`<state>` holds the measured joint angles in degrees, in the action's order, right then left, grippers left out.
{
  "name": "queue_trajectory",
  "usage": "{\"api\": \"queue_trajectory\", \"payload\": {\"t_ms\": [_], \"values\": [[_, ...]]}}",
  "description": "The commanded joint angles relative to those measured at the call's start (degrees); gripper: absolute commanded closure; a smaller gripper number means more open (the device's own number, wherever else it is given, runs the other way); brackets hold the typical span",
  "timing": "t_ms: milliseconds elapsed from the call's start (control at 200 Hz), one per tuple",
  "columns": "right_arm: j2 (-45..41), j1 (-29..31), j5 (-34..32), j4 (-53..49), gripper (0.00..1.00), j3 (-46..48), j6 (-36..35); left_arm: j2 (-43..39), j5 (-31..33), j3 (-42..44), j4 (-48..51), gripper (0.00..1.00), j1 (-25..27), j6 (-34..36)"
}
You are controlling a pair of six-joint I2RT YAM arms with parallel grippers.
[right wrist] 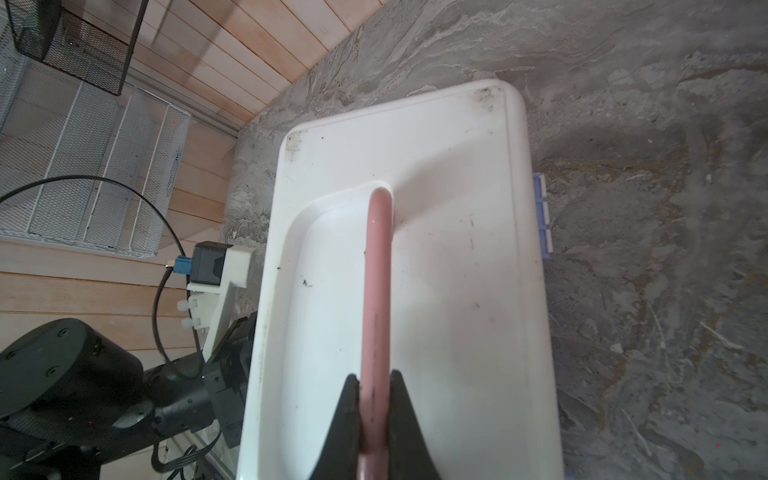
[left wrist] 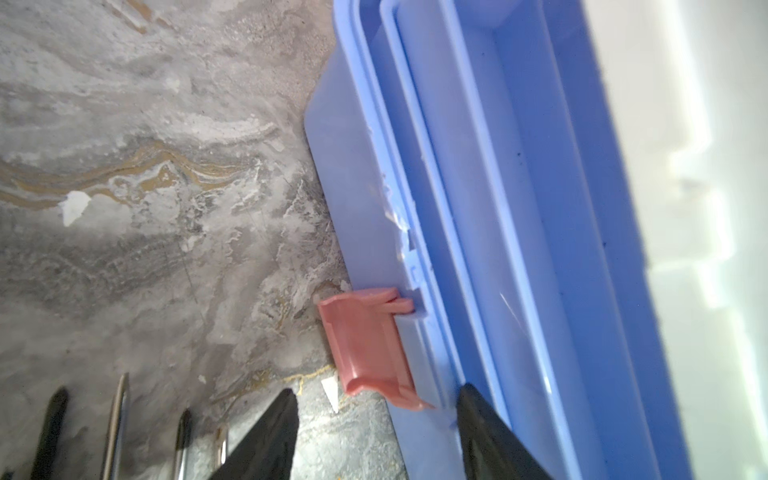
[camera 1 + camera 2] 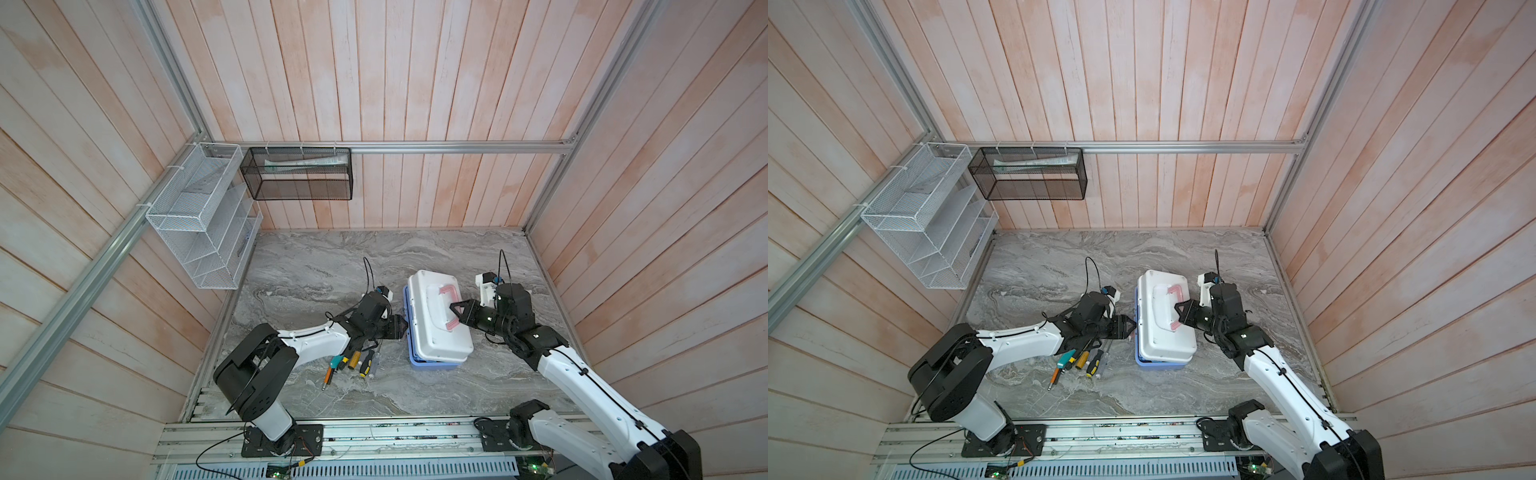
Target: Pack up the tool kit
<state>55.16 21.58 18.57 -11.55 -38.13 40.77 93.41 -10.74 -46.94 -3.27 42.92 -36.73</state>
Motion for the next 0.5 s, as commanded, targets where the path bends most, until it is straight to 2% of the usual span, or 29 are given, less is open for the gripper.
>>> {"api": "queue_trajectory", "payload": {"t_ms": [0, 300, 370, 495], "values": [[-0.9, -0.1, 3.1, 5.6, 1.00, -0.1, 0.1, 0.7, -1.3, 0.1, -0.3, 0.37, 0.2, -0.4], [-1.3, -0.8, 5.2, 6.9, 1.00, -1.0, 0.8, 1.7, -0.1, 0.0, 1.7, 0.37, 0.2, -0.2], [-1.6, -0.9, 5.7, 7.5, 1.00, -0.5, 1.3, 1.1, 0.1, -0.4, 2.8, 0.41, 0.4, -0.5], [-2.1, -1.9, 7.1, 8.4, 1.00, 0.8, 2.3, 0.3, 2.0, -1.0, 5.9, 0.41, 0.7, -0.3]]}}
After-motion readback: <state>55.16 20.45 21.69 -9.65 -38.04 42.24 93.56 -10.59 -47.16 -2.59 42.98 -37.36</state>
